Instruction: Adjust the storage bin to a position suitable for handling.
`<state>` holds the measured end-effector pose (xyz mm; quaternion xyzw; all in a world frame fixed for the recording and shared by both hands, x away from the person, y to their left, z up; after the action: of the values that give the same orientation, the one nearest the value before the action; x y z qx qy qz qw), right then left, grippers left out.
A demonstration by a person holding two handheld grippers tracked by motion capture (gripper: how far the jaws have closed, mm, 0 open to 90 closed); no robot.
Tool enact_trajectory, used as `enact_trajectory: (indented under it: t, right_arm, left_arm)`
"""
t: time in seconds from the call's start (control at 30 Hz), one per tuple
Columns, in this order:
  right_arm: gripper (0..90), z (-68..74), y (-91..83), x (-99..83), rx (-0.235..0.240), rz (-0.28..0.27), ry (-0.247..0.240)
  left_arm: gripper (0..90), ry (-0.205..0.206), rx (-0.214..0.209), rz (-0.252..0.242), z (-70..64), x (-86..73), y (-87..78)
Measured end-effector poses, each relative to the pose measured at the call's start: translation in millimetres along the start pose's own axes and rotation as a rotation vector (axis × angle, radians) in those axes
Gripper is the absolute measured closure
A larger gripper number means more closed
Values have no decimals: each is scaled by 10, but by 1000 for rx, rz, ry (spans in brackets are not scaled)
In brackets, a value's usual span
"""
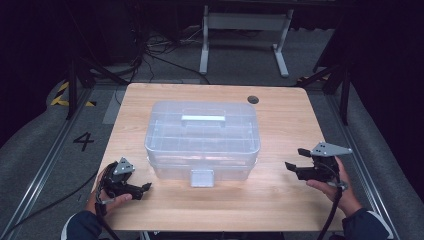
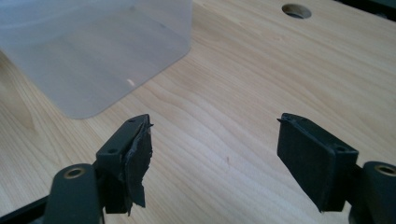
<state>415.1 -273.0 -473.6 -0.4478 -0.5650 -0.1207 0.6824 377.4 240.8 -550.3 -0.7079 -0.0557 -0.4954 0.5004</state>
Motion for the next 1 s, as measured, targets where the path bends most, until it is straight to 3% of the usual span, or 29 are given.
enact_trajectory:
  t: [0.07, 0.33, 0.73, 1.0]
  right_arm:
    - [270, 3, 3, 29, 1, 3, -9]
    - [273, 76, 37, 561, 33, -74, -49]
    - [291, 217, 47, 1173, 69, -148, -132]
    - [295, 335, 152, 1418, 88, -142, -163]
  left_arm:
    - [23, -2, 0, -1, -2, 0, 1]
    - [23, -2, 0, -1, -1, 0, 0]
    - [23, 2, 2, 4, 2, 0, -3]
    - [23, 5, 3, 3, 6, 1, -2]
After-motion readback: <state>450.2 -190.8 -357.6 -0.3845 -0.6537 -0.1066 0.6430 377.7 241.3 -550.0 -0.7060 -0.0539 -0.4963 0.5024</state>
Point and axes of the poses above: each handheld gripper's, and its own axes: y roughly forward along the jaws, x roughly out of its top, z roughly to its left, the point moved 9 cm from there along y, roughly forward along the jaws, and after that the axes turned 8 degrees about -z, right-handed, at the moved point
